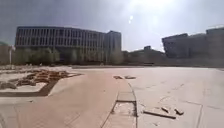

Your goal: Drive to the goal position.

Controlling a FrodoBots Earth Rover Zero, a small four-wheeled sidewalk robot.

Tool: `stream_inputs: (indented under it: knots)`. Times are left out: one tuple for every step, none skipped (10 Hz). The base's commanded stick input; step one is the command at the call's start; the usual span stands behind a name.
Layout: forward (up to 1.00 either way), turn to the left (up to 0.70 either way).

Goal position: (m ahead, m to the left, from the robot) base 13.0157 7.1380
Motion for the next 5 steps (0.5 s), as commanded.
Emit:
stream_inputs:
  knots:
    - [0.64,0.01]
    - [0.54,0.01]
    - [0.70,0.01]
    - [0.70,0.01]
    - [0.70,0.01]
